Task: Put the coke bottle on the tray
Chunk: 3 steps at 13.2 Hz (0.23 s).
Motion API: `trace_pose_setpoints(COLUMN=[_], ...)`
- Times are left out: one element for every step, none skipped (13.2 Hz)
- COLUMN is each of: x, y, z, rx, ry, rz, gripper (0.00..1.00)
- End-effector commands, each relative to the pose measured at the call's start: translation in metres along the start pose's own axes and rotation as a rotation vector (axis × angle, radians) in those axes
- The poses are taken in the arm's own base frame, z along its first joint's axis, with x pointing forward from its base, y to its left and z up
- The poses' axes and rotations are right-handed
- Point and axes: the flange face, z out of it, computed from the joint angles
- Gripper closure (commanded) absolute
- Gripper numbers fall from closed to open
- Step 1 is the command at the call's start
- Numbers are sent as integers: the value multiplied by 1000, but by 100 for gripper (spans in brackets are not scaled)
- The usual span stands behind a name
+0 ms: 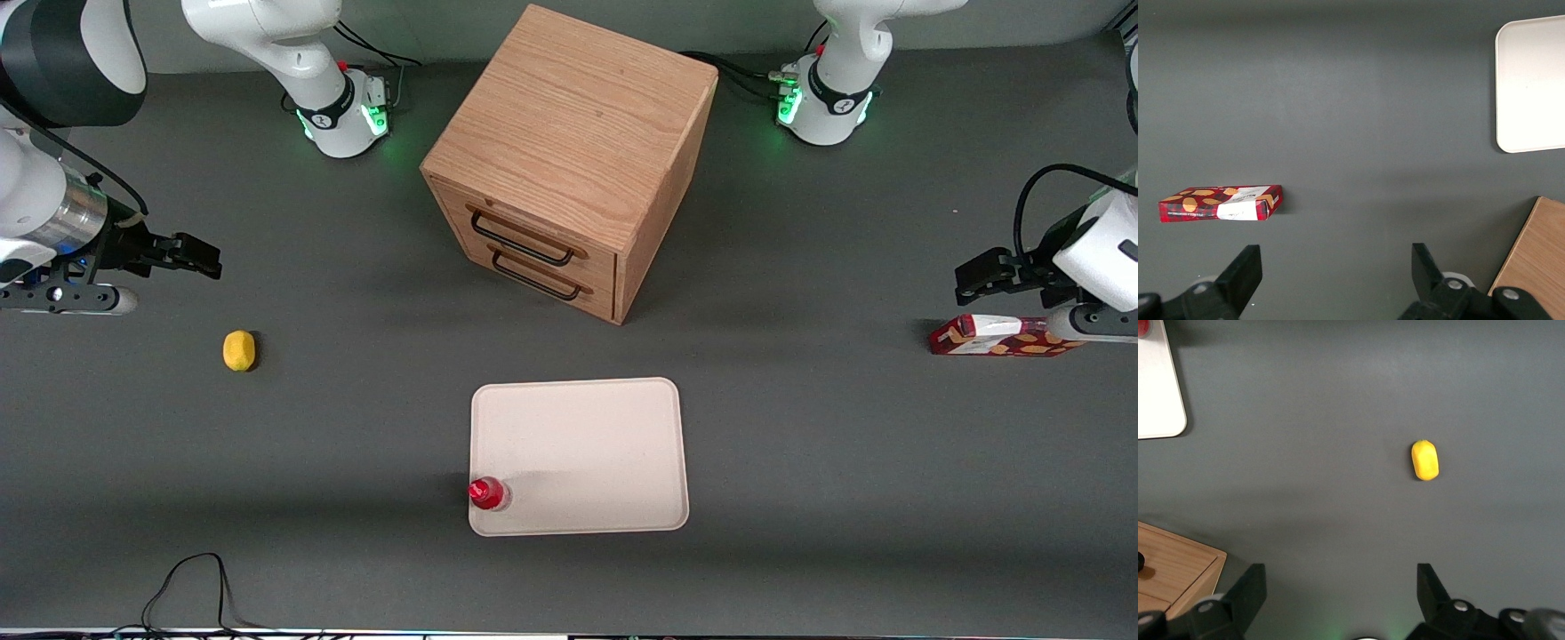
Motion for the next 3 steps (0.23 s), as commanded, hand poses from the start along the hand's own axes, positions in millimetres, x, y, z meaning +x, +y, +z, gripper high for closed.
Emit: trace_pose_setpoints(x=[-9, -9, -9], y=[10, 12, 11], z=[-13, -12, -12], rx=[-8, -7, -5], ry=[-1, -3, -4], rz=[-8, -4, -4], gripper=[0, 0, 0])
